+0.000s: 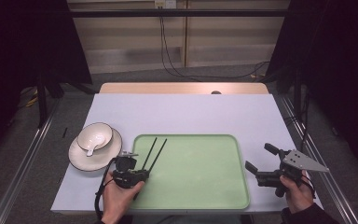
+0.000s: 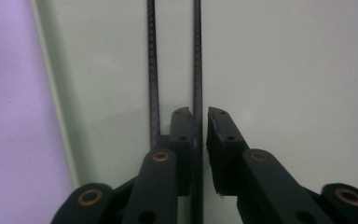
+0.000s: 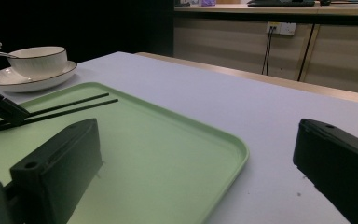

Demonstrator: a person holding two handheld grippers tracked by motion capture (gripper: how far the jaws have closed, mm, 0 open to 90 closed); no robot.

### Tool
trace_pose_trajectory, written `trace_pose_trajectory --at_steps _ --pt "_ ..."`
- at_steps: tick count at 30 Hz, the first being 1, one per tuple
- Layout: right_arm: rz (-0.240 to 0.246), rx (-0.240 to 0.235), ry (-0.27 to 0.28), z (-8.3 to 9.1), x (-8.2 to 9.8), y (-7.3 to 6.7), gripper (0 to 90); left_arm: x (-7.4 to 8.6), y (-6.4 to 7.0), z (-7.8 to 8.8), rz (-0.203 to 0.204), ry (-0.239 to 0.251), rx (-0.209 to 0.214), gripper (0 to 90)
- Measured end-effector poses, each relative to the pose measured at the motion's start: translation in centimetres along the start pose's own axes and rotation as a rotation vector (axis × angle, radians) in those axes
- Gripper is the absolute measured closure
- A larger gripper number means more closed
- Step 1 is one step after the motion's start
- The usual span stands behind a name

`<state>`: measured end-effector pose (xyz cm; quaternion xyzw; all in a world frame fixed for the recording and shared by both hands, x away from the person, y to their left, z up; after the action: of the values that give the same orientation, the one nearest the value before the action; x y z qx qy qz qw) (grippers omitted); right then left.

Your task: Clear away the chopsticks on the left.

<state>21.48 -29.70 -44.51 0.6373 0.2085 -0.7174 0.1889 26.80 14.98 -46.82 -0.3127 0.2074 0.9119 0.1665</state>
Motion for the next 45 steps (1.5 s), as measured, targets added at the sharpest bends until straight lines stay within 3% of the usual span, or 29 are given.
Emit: trace_pose_trajectory --at_steps 4,6,9,11,14,16,19,21,23,25,27,29,32,35,37,40,43,45 --pt "0.003 -0.001 0.002 0.0 0.0 0.0 0.5 0.0 0.1 0.0 -0.033 0.005 0.026 73.4" --pt "0.003 -0.001 0.002 0.0 0.0 0.0 0.5 -0.1 0.2 0.2 -0.059 0.018 0.064 68.1" --pt "0.003 -0.001 0.003 0.0 0.0 0.0 0.5 -0.4 0.2 0.7 -0.092 0.062 0.085 59.8" --pt "0.006 -0.001 0.004 0.0 0.0 0.0 0.5 -0.5 0.2 1.0 -0.114 0.103 0.094 51.1" --pt "0.004 0.0 0.006 0.0 0.0 0.0 0.5 -0.8 0.1 1.7 -0.139 0.165 0.155 36.3" --pt "0.003 -0.002 0.008 0.0 0.0 0.0 0.5 -1.0 0.1 2.3 -0.17 0.208 0.162 24.6" --pt "0.001 0.001 0.008 0.0 0.0 0.0 0.6 -1.1 0.0 3.4 -0.225 0.278 0.148 14.8" --pt "0.0 0.002 0.008 0.0 0.0 0.0 0.5 -1.0 -0.3 4.3 -0.233 0.344 0.154 5.9" --pt "0.002 0.001 0.011 0.0 0.0 0.0 0.5 -0.8 -0.9 5.4 -0.254 0.404 0.17 5.2" --pt "0.003 0.002 0.007 0.0 0.0 0.0 0.5 -0.2 -1.7 6.3 -0.353 0.438 0.184 0.9" --pt "0.003 0.004 0.007 0.0 0.0 0.0 0.6 0.3 -2.3 6.9 -0.39 0.437 0.186 1.7" --pt "0.01 0.0 0.009 0.0 0.0 0.1 0.5 0.9 -3.0 7.3 -0.37 0.447 0.192 1.5" --pt "0.007 0.0 0.006 0.0 0.0 0.1 0.5 1.7 -4.0 8.0 -0.35 0.47 0.13 1.5" --pt "0.005 0.0 0.007 0.0 0.0 0.1 0.6 2.4 -4.8 9.1 -0.289 0.524 0.072 1.5" --pt "0.006 0.001 0.002 0.0 0.0 0.2 0.5 2.9 -5.3 10.0 -0.279 0.546 0.038 1.3" --pt "0.005 0.007 0.005 0.0 0.0 0.2 0.6 3.8 -6.0 10.8 -0.221 0.585 0.004 1.3" --pt "0.004 0.006 0.008 0.0 0.0 0.1 0.7 4.7 -6.6 11.3 -0.156 0.674 -0.037 1.2" --pt "0.006 0.01 0.012 0.1 0.0 0.2 0.8 5.1 -7.0 11.7 -0.134 0.676 -0.033 1.1"
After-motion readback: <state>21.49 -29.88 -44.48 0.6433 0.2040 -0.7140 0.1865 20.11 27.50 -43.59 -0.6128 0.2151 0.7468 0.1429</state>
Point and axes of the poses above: each handheld gripper's, and its own axes: z roughly backward along the jaws, x roughly out of its underside, y roughly to its right, the point moved 1 cm from there along -z, roughly forward along the jaws, and after that the axes turned 7 degrees about y, right-handed, at the moved point
